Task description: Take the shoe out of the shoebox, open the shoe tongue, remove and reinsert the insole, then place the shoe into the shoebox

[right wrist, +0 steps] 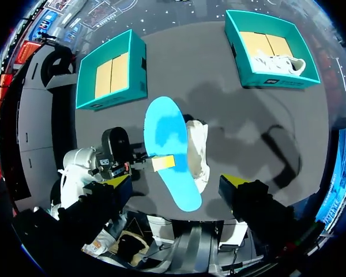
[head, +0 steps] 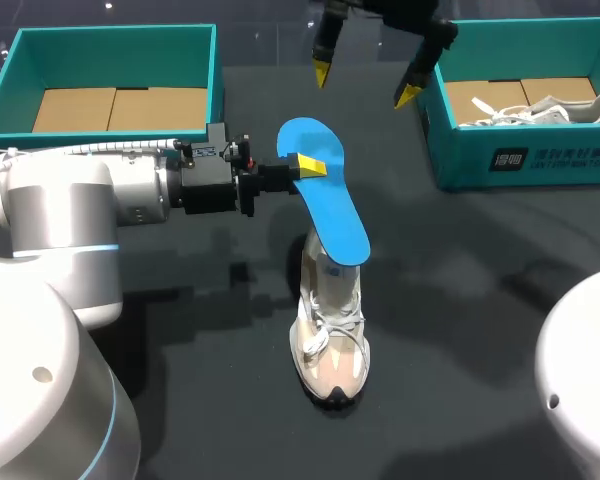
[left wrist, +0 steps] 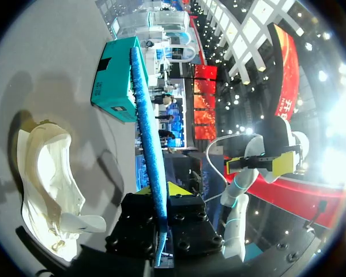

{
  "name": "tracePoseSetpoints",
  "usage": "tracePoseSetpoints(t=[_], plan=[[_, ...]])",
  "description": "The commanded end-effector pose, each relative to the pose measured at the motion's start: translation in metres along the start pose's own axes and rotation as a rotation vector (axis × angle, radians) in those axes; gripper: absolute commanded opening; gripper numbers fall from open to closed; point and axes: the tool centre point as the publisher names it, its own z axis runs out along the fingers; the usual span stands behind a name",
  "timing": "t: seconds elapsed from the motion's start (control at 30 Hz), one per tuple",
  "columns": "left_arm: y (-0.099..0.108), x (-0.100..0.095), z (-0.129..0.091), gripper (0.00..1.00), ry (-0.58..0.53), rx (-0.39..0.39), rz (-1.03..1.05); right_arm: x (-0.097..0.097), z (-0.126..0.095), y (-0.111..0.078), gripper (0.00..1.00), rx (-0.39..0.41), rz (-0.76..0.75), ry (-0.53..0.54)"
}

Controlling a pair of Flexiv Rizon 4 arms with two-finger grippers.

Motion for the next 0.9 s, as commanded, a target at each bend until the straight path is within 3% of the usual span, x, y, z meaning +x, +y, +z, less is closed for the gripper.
tracePoseSetpoints(t=[0.03,0.27,0.53,0.9], plan=[[0.001,0.000,-0.001,0.00,-0.003,0.000,0.000,0.009,0.003,0.000,1.00,-0.005,0.002,-0.149],[0.001,0.000,-0.001,0.00,-0.003,0.000,0.000,0.020,0.005,-0.004,1.00,-0.046,-0.014,-0.160],[0.001,0.000,-0.001,0.00,-0.003,0.000,0.000,0.033,0.008,-0.005,1.00,-0.030,-0.029,-0.232],[0.001,0.000,-0.001,0.00,-0.003,0.000,0.000,0.045,0.008,-0.002,1.00,-0.049,-0.067,-0.235]])
